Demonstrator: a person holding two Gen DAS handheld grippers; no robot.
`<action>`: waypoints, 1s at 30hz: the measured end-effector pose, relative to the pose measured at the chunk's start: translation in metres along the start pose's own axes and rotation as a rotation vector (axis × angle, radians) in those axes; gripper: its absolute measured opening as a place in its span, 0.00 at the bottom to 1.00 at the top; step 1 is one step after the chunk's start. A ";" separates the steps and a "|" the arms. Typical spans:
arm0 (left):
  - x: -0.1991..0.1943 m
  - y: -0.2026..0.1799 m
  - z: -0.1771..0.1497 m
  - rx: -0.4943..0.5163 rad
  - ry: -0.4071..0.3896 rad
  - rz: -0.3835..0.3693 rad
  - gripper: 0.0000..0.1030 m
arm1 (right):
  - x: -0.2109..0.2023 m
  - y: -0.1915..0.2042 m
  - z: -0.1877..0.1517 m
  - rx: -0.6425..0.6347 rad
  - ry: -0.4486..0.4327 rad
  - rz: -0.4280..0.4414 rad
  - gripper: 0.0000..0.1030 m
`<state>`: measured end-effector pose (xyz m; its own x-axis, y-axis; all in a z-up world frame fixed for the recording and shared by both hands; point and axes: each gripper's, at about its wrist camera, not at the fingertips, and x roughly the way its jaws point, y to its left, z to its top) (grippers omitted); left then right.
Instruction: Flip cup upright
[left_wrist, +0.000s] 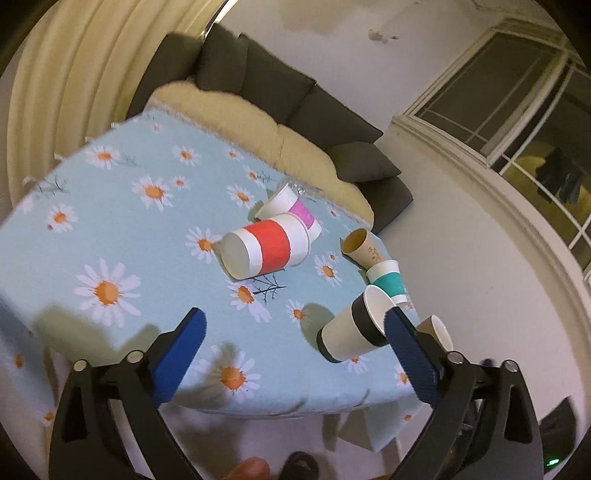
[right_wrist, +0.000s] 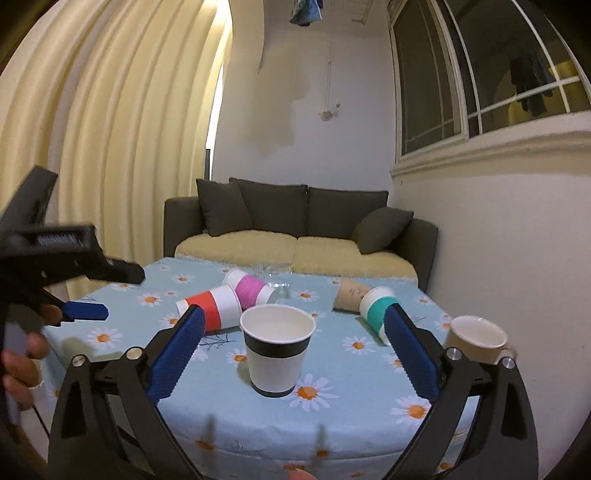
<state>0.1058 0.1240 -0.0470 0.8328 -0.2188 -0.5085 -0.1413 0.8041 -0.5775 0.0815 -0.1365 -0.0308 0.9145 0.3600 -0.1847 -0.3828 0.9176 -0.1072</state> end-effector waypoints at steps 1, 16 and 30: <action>-0.004 -0.004 -0.001 0.019 -0.011 0.010 0.94 | -0.006 -0.001 0.003 -0.005 0.000 0.005 0.95; -0.069 -0.067 -0.058 0.297 -0.102 0.039 0.94 | -0.102 -0.052 0.043 -0.021 -0.024 0.097 0.95; -0.111 -0.114 -0.095 0.472 -0.122 0.002 0.94 | -0.118 -0.098 0.038 -0.006 0.023 0.167 0.95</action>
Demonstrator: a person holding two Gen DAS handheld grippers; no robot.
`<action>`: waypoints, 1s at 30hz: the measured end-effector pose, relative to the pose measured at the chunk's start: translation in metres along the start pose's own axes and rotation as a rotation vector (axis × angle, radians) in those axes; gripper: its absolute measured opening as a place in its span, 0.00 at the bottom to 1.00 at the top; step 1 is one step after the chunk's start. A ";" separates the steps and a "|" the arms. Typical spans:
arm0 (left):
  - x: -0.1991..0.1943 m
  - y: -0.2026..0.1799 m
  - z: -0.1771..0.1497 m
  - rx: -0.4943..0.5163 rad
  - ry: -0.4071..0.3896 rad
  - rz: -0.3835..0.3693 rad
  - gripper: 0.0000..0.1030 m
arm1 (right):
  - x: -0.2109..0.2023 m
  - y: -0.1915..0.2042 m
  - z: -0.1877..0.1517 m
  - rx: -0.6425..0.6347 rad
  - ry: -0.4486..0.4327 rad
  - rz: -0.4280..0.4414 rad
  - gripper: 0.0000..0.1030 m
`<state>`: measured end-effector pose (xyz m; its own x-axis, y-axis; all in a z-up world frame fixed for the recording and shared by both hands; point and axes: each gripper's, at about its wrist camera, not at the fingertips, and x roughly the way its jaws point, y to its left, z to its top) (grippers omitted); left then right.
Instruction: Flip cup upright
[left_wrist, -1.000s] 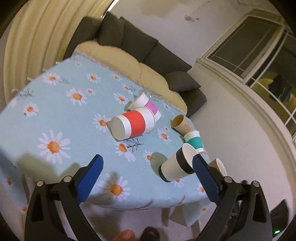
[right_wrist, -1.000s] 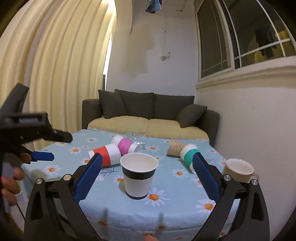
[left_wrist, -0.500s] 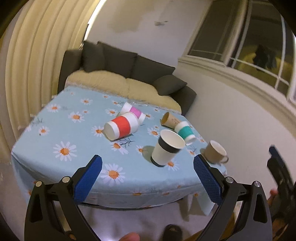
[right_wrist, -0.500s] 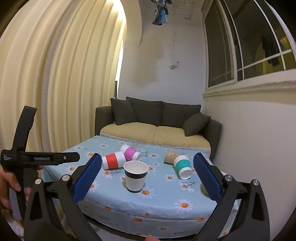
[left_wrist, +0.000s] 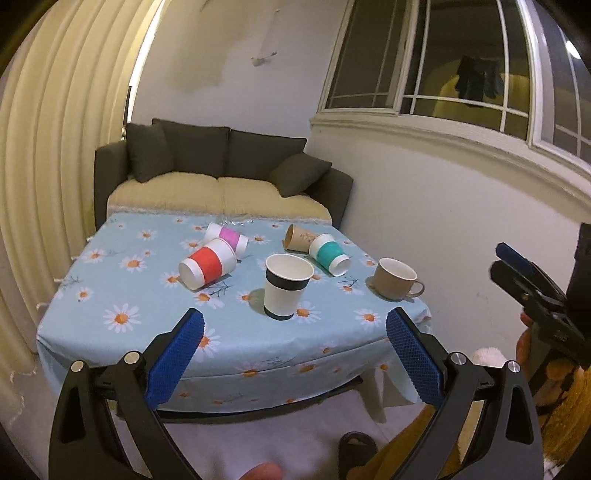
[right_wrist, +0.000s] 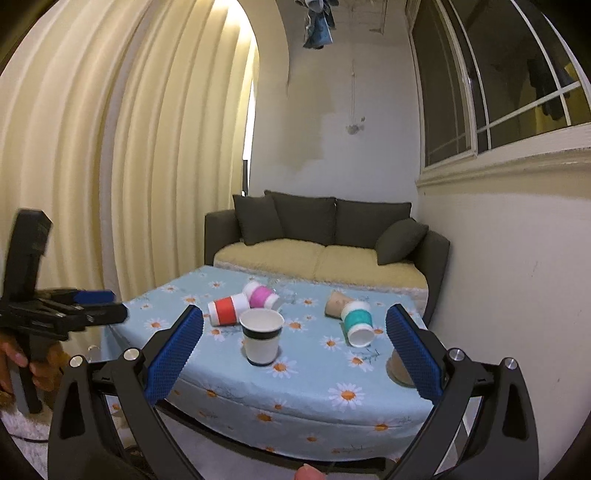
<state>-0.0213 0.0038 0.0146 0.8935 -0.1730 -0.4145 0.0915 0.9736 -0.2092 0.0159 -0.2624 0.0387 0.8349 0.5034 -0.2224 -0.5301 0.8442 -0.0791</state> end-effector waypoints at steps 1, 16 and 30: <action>-0.001 -0.003 -0.001 0.014 0.002 0.002 0.94 | 0.002 0.000 -0.002 0.001 0.009 0.005 0.95; 0.018 -0.013 -0.009 0.070 0.036 -0.008 0.94 | 0.041 0.008 -0.023 0.012 0.120 0.083 0.95; 0.039 -0.010 -0.014 0.082 0.109 0.015 0.94 | 0.064 0.016 -0.033 -0.029 0.208 0.079 0.95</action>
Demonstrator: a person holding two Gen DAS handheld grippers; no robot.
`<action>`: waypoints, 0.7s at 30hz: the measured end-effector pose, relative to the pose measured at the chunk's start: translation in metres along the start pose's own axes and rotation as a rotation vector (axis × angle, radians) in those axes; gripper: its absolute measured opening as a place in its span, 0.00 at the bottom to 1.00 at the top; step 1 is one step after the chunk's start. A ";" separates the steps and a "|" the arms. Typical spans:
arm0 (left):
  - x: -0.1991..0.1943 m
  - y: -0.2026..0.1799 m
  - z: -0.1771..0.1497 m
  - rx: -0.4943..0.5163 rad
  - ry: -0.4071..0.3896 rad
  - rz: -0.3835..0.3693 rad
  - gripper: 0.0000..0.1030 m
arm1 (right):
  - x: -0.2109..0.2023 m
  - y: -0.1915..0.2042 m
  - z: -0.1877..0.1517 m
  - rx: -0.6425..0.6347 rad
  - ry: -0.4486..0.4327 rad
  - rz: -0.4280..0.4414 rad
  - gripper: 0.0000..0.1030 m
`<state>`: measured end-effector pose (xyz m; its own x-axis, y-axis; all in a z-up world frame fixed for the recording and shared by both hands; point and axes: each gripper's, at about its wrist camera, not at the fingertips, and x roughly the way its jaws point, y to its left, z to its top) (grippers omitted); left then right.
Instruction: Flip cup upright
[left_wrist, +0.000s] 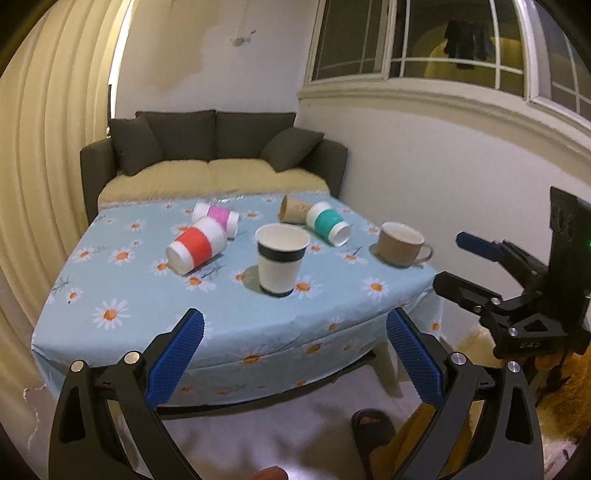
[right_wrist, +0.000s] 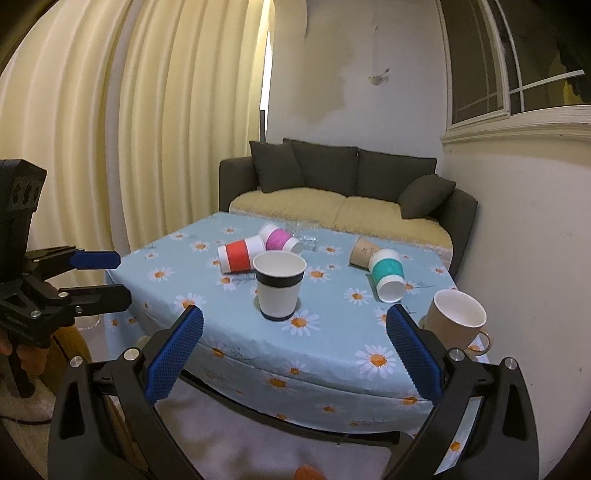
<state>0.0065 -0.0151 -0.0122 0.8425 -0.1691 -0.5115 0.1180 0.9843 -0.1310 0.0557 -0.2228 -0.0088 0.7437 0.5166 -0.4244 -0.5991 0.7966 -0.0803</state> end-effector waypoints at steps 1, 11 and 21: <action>0.001 0.001 0.000 -0.001 0.008 0.001 0.94 | 0.001 0.000 -0.001 0.002 0.006 0.004 0.95; 0.006 0.002 -0.001 0.002 0.025 0.003 0.94 | 0.012 0.005 -0.002 -0.018 0.031 0.029 0.95; 0.008 0.003 -0.002 0.000 0.034 0.012 0.94 | 0.011 0.007 -0.003 -0.024 0.021 0.029 0.95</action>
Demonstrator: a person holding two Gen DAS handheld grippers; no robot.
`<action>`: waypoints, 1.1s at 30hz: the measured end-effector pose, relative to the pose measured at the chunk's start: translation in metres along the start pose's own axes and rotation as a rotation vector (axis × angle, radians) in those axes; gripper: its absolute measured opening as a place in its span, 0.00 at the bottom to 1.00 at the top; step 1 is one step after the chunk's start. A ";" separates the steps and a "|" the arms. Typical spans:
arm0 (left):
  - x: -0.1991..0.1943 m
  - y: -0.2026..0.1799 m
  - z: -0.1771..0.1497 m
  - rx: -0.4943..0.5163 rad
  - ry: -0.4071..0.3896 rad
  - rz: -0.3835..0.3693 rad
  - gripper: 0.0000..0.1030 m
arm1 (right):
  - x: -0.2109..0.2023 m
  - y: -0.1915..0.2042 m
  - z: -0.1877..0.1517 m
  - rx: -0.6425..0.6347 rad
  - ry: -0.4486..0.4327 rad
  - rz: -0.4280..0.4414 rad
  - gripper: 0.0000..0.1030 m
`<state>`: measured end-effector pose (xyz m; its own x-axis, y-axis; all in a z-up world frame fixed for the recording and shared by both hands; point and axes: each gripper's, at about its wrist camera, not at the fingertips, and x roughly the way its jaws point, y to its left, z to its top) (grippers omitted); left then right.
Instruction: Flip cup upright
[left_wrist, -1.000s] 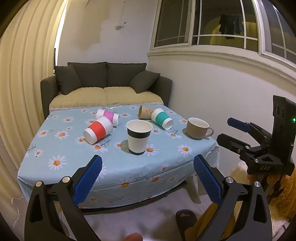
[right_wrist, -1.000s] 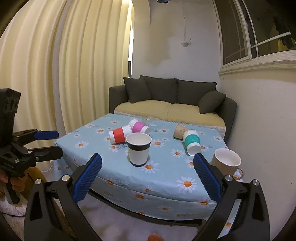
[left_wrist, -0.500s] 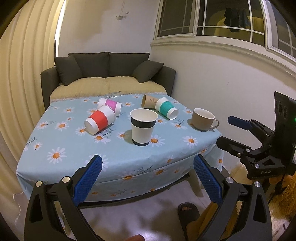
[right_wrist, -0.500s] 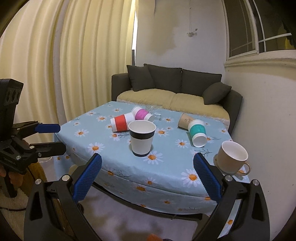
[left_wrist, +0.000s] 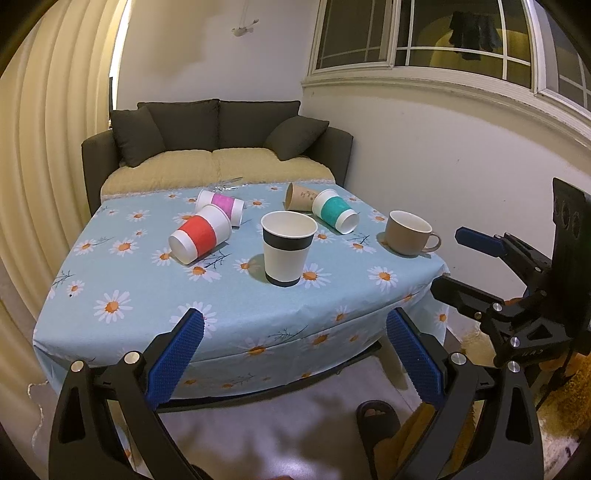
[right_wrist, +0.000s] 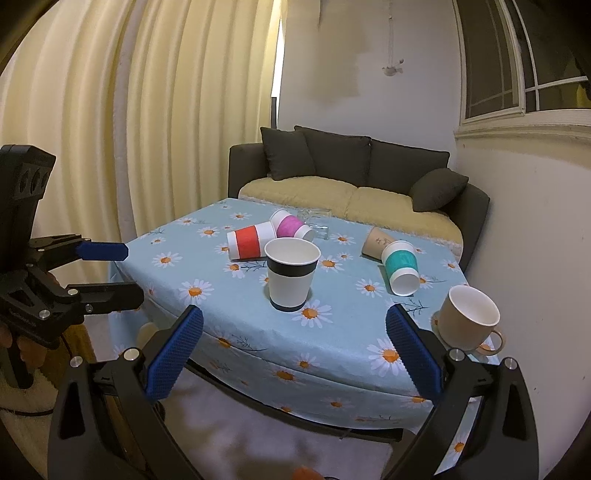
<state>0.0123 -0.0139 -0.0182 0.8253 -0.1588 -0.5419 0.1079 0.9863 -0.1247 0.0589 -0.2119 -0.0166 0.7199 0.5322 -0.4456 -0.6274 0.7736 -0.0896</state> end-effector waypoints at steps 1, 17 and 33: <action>0.000 0.000 0.000 0.000 -0.001 0.002 0.94 | 0.000 0.000 0.000 0.002 0.001 0.000 0.95; -0.002 0.000 -0.001 0.002 -0.010 0.006 0.94 | -0.003 -0.002 0.000 0.009 -0.006 0.003 0.95; -0.005 -0.003 -0.001 0.007 -0.026 0.009 0.94 | -0.003 0.000 0.000 0.011 -0.011 0.006 0.95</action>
<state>0.0070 -0.0159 -0.0156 0.8403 -0.1484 -0.5213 0.1039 0.9881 -0.1138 0.0564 -0.2138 -0.0153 0.7192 0.5409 -0.4362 -0.6286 0.7740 -0.0767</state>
